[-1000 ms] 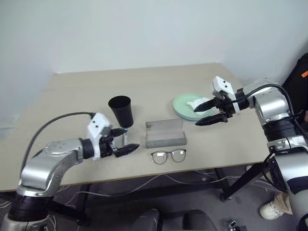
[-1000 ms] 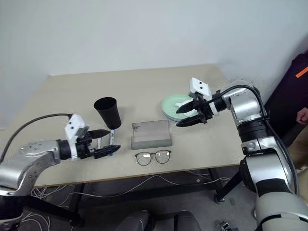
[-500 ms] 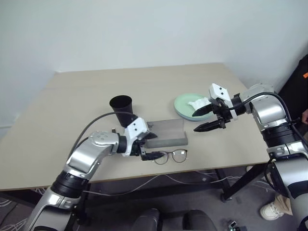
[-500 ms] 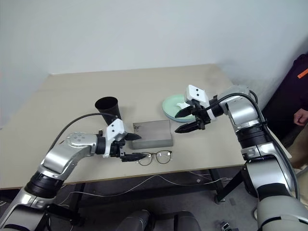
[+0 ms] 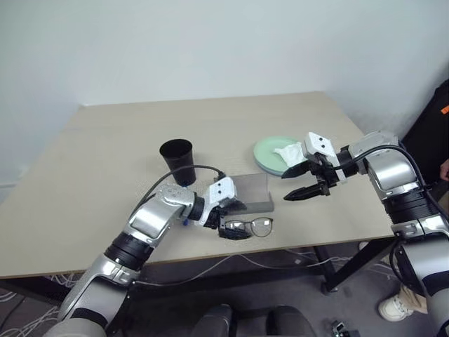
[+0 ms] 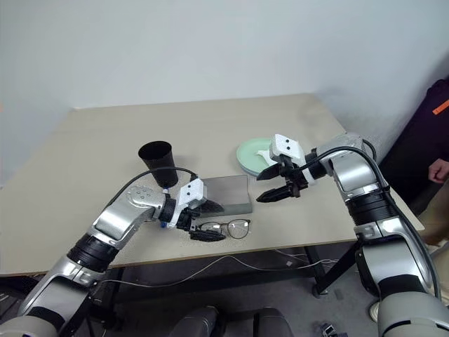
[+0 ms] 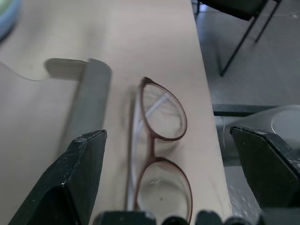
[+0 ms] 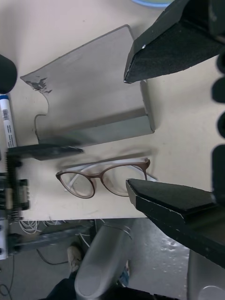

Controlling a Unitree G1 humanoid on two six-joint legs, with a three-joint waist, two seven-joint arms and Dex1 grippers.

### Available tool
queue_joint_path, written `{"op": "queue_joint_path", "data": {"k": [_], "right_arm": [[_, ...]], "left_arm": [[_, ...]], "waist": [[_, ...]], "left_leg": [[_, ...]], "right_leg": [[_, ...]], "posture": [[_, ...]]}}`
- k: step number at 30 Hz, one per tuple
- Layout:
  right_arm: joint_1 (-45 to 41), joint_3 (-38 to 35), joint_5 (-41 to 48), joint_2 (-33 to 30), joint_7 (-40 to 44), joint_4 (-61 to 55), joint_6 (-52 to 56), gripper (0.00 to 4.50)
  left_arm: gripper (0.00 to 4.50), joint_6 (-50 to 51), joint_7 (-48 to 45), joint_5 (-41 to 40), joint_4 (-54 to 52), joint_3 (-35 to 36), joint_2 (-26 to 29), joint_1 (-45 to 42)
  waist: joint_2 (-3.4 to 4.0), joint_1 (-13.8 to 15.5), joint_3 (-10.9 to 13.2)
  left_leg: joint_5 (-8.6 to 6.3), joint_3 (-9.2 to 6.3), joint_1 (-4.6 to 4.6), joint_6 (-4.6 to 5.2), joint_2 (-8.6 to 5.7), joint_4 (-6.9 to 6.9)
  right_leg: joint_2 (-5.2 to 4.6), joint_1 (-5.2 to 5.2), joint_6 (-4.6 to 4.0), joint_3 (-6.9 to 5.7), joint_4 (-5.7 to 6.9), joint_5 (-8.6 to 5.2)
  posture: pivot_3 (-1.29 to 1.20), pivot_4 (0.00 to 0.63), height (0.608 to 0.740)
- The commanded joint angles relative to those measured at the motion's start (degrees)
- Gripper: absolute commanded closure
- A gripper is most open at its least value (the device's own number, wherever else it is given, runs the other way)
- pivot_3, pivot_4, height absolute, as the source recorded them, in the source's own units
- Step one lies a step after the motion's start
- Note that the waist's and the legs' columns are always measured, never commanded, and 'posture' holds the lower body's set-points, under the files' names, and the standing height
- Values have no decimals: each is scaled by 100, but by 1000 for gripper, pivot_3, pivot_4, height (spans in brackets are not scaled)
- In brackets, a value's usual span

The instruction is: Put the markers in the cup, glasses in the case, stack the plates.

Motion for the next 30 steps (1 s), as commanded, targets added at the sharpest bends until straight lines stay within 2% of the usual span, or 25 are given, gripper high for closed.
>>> {"op": "queue_joint_path", "data": {"k": [1,9,15,25,28,30], "right_arm": [[-25,-120,180,-84,-84,-256,62,958],[20,-108,237,-126,-201,-329,111,958],[19,-103,266,-116,-288,-331,120,958],[-11,-83,266,-107,-319,-248,56,958],[-31,-69,249,-71,-348,-192,27,958],[-39,-60,242,-57,-362,-175,11,958]], "left_arm": [[1184,-176,-135,155,121,-30,-79,-245],[3930,-323,-266,402,313,-61,-209,-303],[3930,-418,-302,541,369,-42,-211,-313],[3930,-106,-343,311,288,304,-234,-457],[3356,-55,-253,335,378,350,-276,-486],[2698,-163,-223,398,400,321,-302,-462]], "waist": [[0,0,0],[0,-1,0],[0,0,0],[0,-1,0],[0,-2,-1],[0,-2,-1]], "left_leg": [[-1,0,-1,1,0,3],[-1,-2,-9,2,-1,8],[-1,-4,-50,3,-1,20],[-1,-4,-51,3,-2,31],[-1,-3,-51,3,-2,32],[-1,-3,-51,4,-2,33]], "right_leg": [[0,1,0,0,0,0],[0,-1,1,-2,0,0],[3,-44,13,-3,2,9],[3,-40,26,-4,2,17],[2,-38,27,-4,2,17],[3,-39,27,-2,2,17]], "posture": [[0,0,740],[0,0,740],[0,0,740],[0,0,740],[0,0,740],[0,0,740]]}}
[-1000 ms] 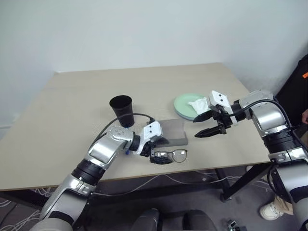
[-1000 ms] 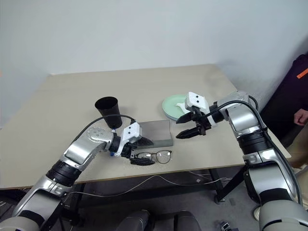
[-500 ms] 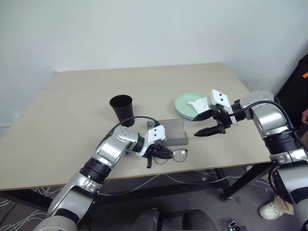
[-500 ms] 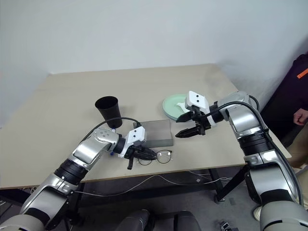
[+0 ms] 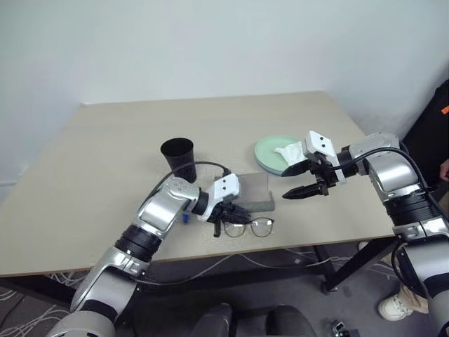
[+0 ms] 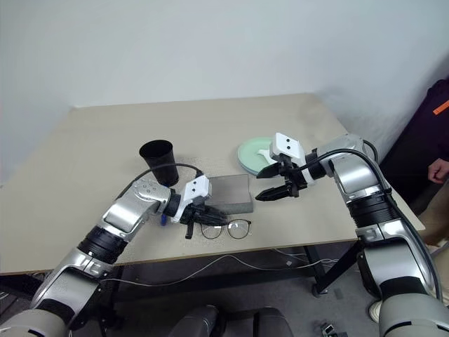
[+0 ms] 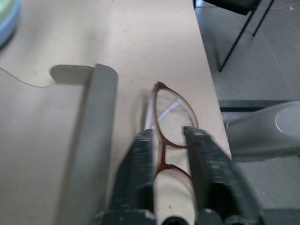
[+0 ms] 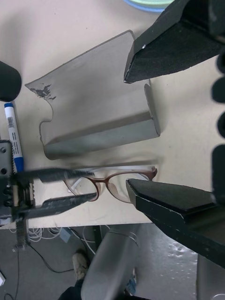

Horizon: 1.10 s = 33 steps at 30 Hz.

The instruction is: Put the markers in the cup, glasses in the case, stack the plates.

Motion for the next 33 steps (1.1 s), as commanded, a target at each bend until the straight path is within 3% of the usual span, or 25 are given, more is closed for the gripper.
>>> {"op": "queue_joint_path", "data": {"k": [1,4,33], "right_arm": [[-129,-56,77,-4,-65,-51,-87,958],[-158,-49,78,16,-77,-13,-106,958],[-157,-59,62,67,-303,48,-165,958]], "left_arm": [[2414,-307,148,122,-6,67,-71,-98],[1568,-535,218,271,110,-18,-120,-73],[1568,-1070,-6,645,237,-233,-121,251]], "waist": [[0,1,0],[-1,4,-1],[0,2,-1]], "left_leg": [[0,0,0,0,0,0],[0,0,0,0,0,0],[1,0,1,2,-1,5]], "right_leg": [[0,-1,0,0,0,0],[1,-1,1,0,0,1],[2,0,4,0,0,3]], "posture": [[0,0,740],[0,0,740],[0,0,740]]}}
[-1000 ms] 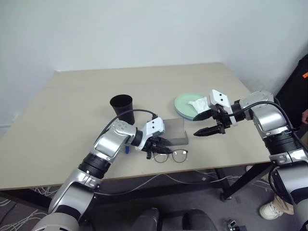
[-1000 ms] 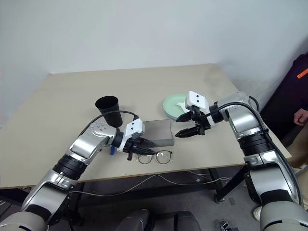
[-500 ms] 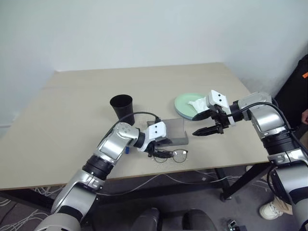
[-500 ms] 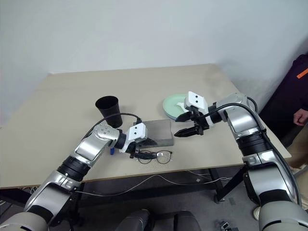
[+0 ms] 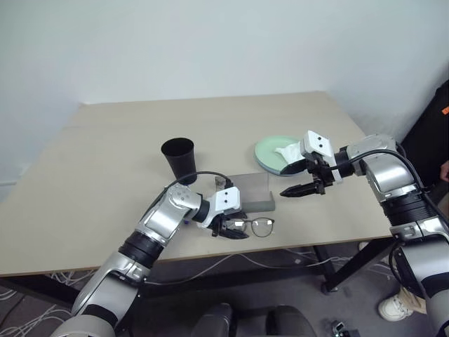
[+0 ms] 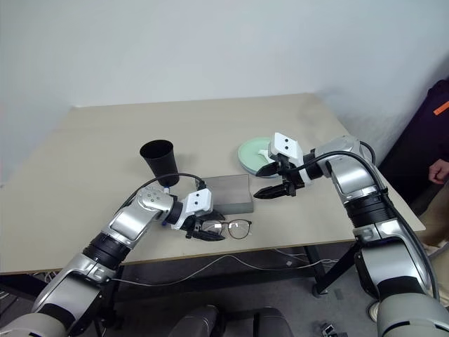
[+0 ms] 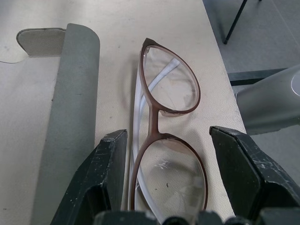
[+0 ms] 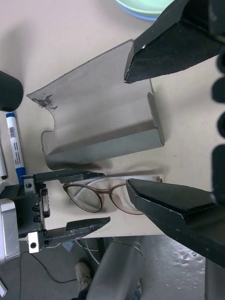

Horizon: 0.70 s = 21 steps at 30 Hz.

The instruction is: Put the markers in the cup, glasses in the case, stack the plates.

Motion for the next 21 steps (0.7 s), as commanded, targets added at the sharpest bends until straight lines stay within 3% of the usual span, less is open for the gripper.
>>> {"op": "queue_joint_path", "data": {"k": [1,11,14,19,21], "right_arm": [[-158,-68,66,-19,-41,-81,-51,958],[-163,-61,59,-11,-82,-87,-41,958],[-163,-59,60,-13,-93,-92,-33,958],[-166,-60,64,-16,-104,-98,-20,958],[-166,-60,64,-17,-106,-101,-16,958]], "left_arm": [[1568,-46,29,-20,-155,84,-54,-35],[1568,-112,135,-2,-65,111,-155,-74],[2167,-134,156,1,-19,126,-169,-119],[3925,-193,178,42,57,128,-162,-189],[3925,-200,179,44,77,127,-165,-207]], "waist": [[0,0,0],[0,-2,0],[0,0,0],[1,0,-1],[2,4,-3]], "left_leg": [[0,0,0,0,0,0],[0,1,0,0,0,2],[0,0,0,1,0,2],[0,1,0,1,0,4],[1,1,4,1,0,6]], "right_leg": [[0,0,0,0,0,0],[0,2,1,0,1,1],[0,2,1,0,1,1],[0,1,1,0,1,1],[-1,2,2,-1,1,2]], "posture": [[0,0,740],[0,0,740],[0,0,740],[0,0,740],[0,0,740]]}}
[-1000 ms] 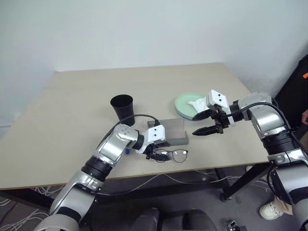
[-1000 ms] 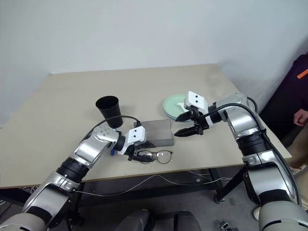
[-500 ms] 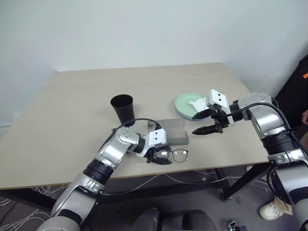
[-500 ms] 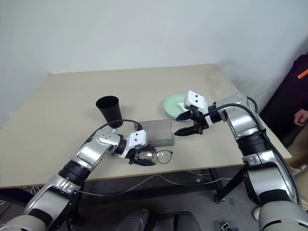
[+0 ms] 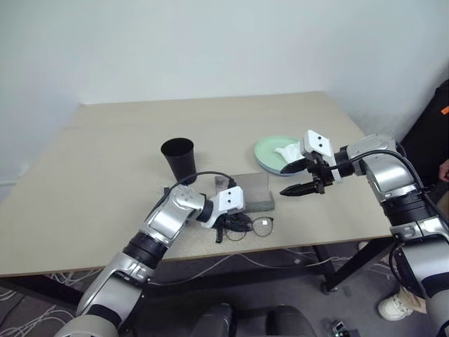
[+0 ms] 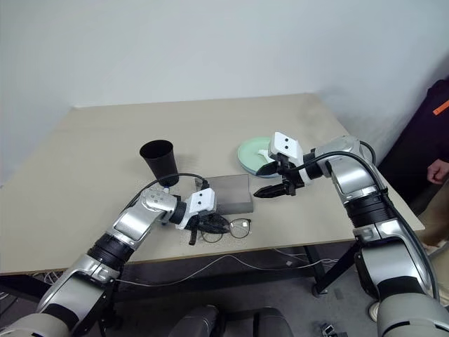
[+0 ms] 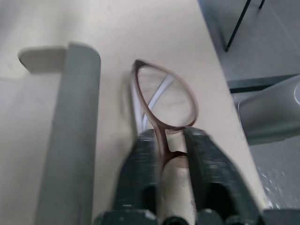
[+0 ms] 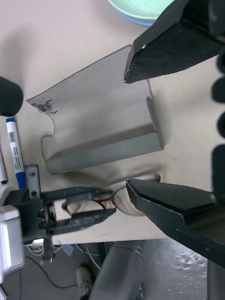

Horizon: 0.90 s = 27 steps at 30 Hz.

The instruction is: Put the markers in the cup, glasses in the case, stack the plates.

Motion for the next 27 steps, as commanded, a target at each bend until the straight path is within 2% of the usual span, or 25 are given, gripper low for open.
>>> {"op": "queue_joint_path", "data": {"k": [1,18,21,27], "right_arm": [[-167,-60,64,-20,-25,-100,-17,958],[-247,-14,34,3,-32,4,-75,958],[-256,-4,34,1,-48,22,-88,958],[-257,17,43,-3,-62,30,-98,958]], "left_arm": [[3925,-53,92,72,58,111,-5,-124],[3925,197,-108,-147,-2,211,23,-222],[4488,195,-108,-137,-20,216,26,-210],[4488,211,-86,-147,38,266,41,-310]], "waist": [[-1,-1,0],[0,-6,-1],[0,-5,-1],[0,-5,-1]], "left_leg": [[1,-1,1,1,0,2],[2,-1,-1,3,-1,3],[2,-1,-1,3,-1,3],[2,-1,0,3,-1,3]], "right_leg": [[1,1,2,-1,0,2],[1,-1,12,2,0,9],[1,-1,12,3,0,9],[1,-1,14,2,1,13]], "posture": [[0,0,740],[0,0,740],[0,0,740],[0,0,740]]}}
